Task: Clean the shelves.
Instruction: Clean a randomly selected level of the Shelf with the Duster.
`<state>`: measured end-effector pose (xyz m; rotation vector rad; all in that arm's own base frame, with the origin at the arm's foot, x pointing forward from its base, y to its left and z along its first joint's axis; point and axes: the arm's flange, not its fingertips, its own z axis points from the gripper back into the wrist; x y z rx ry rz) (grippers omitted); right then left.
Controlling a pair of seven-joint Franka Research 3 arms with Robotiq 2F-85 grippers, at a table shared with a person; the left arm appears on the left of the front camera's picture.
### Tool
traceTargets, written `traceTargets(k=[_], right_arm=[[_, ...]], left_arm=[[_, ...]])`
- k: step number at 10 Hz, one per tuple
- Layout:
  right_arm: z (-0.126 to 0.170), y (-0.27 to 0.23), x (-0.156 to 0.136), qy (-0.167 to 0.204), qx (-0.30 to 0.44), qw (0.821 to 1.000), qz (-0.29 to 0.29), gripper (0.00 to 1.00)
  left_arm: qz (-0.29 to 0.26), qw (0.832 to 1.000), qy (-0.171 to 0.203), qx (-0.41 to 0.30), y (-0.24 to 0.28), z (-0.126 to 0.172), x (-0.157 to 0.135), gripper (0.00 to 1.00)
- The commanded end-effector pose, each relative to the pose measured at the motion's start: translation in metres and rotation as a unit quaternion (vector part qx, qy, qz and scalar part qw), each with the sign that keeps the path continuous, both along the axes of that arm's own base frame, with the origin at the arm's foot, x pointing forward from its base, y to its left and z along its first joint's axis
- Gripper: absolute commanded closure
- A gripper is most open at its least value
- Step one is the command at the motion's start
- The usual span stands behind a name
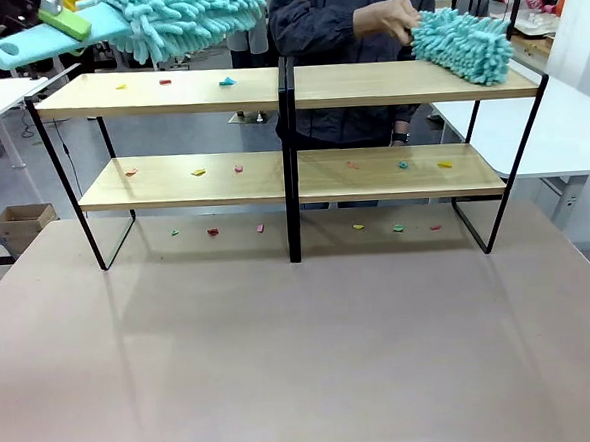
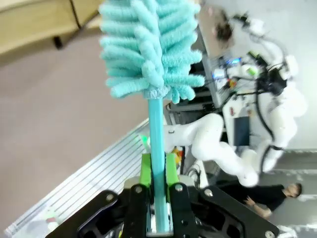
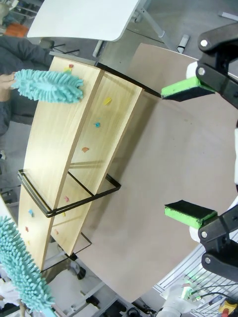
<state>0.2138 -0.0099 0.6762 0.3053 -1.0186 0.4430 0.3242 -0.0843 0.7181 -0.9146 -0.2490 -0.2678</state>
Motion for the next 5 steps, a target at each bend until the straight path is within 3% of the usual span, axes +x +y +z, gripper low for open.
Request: traceTargets(k=[1, 3, 4, 5], right_arm=[[-0.001, 0.0, 0.0, 0.001, 0.001, 1.0, 0.001, 0.0], [-0.001, 0.0, 0.0, 0.001, 0.001, 1.0, 0.001, 0.0], [-0.001, 0.0, 0.0, 0.001, 0.001, 1.0, 0.001, 0.0], [-0.001, 0.0, 0.0, 0.001, 0.001, 1.0, 0.001, 0.0]], left_arm=[[0.001, 1.0, -0.027, -0.007, 0.043, 0.009, -0.008, 0.87], [0.005, 1.0, -0.005, -0.003, 0.015, 0.003, -0.001, 0.87], [0.079, 0.996, -0.04, 0.014, -0.007, -0.006, 0.004, 0.87], [0.079, 0.997, -0.013, 0.015, -0.031, -0.014, 0.008, 0.87]])
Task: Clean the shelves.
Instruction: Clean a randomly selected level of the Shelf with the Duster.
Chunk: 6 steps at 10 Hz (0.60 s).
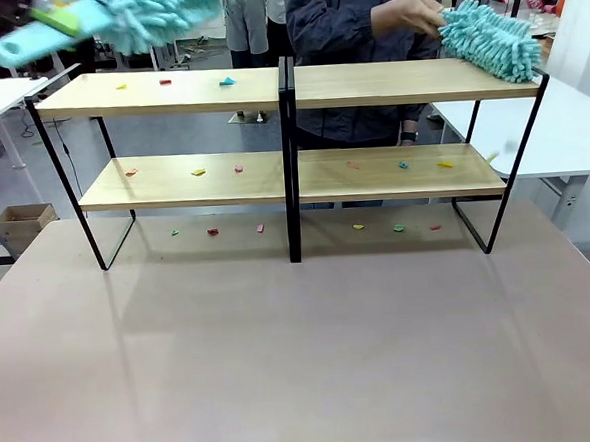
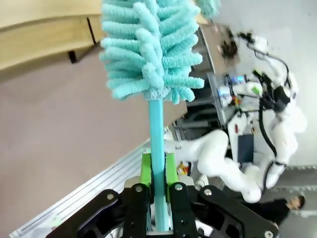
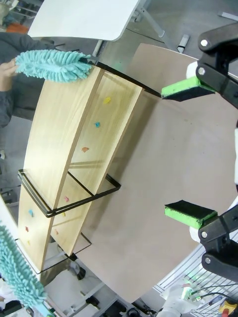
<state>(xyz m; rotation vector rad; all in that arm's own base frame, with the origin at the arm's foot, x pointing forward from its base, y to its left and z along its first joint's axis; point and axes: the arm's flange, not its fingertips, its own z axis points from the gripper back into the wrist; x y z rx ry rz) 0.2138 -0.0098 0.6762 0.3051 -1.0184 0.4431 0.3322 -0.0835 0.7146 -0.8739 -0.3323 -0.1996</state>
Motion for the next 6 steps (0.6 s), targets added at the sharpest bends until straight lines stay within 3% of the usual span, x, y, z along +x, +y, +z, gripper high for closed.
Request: traceTargets(k=[1, 2, 6], right_arm=[[-0.001, 0.0, 0.0, 0.001, 0.001, 1.0, 0.001, 0.0], [-0.001, 0.0, 0.0, 0.001, 0.001, 1.0, 0.001, 0.0], [-0.001, 0.0, 0.0, 0.001, 0.001, 1.0, 0.001, 0.0]], left_arm=[[0.058, 0.998, 0.017, 0.001, -0.044, -0.014, 0.008, 0.87], [0.108, 0.994, 0.015, -0.001, -0.057, -0.018, 0.02, 0.87], [0.144, 0.988, 0.037, 0.035, -0.094, -0.048, 0.049, 0.87]])
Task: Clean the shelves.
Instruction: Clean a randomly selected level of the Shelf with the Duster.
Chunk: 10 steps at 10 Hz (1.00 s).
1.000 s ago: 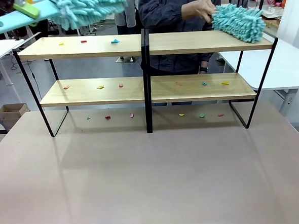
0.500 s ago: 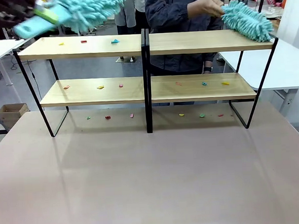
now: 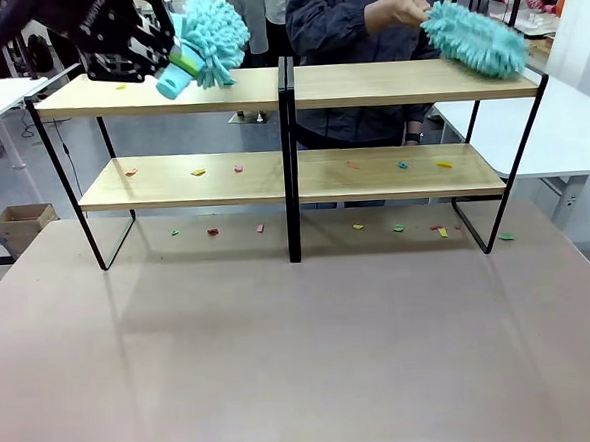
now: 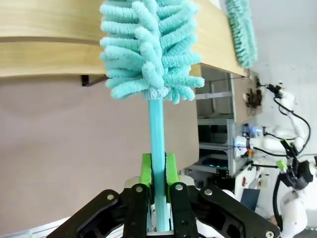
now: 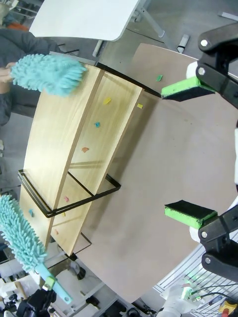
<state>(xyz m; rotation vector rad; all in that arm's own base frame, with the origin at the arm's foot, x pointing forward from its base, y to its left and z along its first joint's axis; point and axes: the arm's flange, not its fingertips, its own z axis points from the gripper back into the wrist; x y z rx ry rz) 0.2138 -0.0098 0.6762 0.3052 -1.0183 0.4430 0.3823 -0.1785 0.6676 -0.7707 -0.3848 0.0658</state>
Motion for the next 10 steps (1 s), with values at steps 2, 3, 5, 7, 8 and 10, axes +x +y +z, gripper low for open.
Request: traceTargets(k=[2, 3, 5, 7, 8, 10], right_arm=[[-0.001, 0.0, 0.0, 0.001, 0.001, 1.0, 0.001, 0.0], [-0.001, 0.0, 0.0, 0.001, 0.001, 1.0, 0.001, 0.0], [-0.001, 0.0, 0.0, 0.001, 0.001, 1.0, 0.001, 0.0], [-0.001, 0.0, 0.0, 0.001, 0.001, 1.0, 0.001, 0.0], [-0.001, 0.0, 0.0, 0.001, 0.001, 1.0, 0.001, 0.0], [-0.001, 0.0, 0.0, 0.001, 0.001, 1.0, 0.001, 0.0]], left_arm=[[0.002, 1.0, -0.009, 0.017, -0.004, -0.011, 0.006, 0.87], [0.005, 1.0, -0.007, 0.026, -0.007, -0.015, 0.01, 1.0], [-0.002, 0.999, 0.023, 0.035, -0.012, -0.028, 0.015, 1.0], [0.011, 0.997, 0.026, 0.066, -0.003, -0.032, 0.018, 1.0], [0.021, 0.997, 0.018, 0.076, 0.005, -0.026, 0.018, 1.0], [0.039, 0.994, 0.02, 0.098, 0.026, -0.015, 0.017, 1.0]])
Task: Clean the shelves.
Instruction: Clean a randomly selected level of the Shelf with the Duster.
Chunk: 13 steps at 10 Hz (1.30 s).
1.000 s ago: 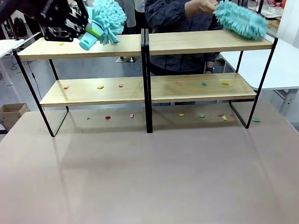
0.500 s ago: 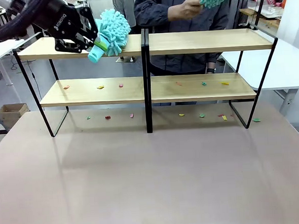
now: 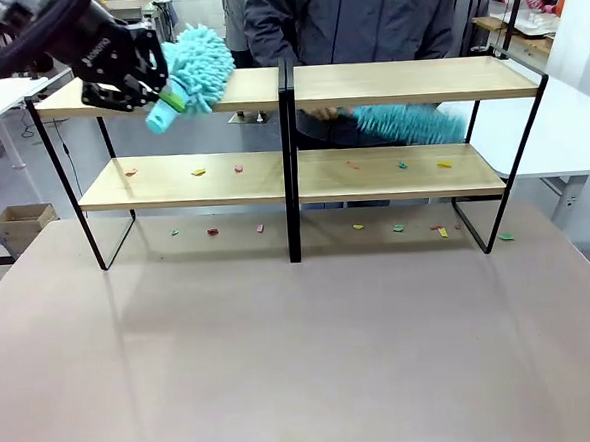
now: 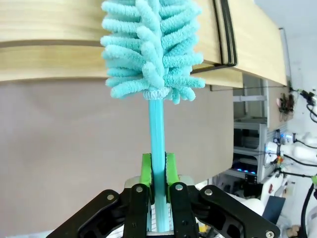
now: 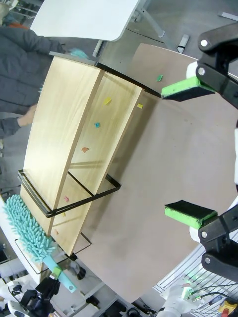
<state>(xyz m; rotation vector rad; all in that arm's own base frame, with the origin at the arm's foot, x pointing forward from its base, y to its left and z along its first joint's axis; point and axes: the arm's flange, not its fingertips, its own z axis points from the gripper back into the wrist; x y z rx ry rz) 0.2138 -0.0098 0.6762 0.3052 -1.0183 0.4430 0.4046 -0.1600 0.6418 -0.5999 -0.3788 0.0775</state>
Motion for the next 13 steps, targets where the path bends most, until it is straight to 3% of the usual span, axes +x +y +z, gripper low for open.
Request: traceTargets(k=[1, 3, 8, 11, 13], right_arm=[[-0.001, 0.0, 0.0, 0.0, 0.001, 1.0, 0.001, 0.0], [-0.001, 0.0, 0.0, 0.0, 0.001, 1.0, 0.001, 0.0], [-0.001, 0.0, 0.0, 0.0, 0.001, 1.0, 0.001, 0.0], [-0.001, 0.0, 0.0, 0.0, 0.001, 1.0, 0.001, 0.0], [-0.001, 0.0, 0.0, 0.0, 0.001, 1.0, 0.001, 0.0]], left_arm=[[0.047, 0.998, 0.007, 0.037, 0.018, 0.011, -0.003, 1.0], [0.066, 0.995, 0.029, 0.071, 0.044, 0.005, 0.004, 1.0], [0.112, 0.983, -0.017, 0.143, 0.108, 0.032, -0.005, 1.0], [0.12, 0.975, 0.038, 0.183, 0.14, 0.028, -0.009, 1.0], [0.11, 0.977, 0.027, 0.18, 0.146, 0.028, -0.011, 1.0]])
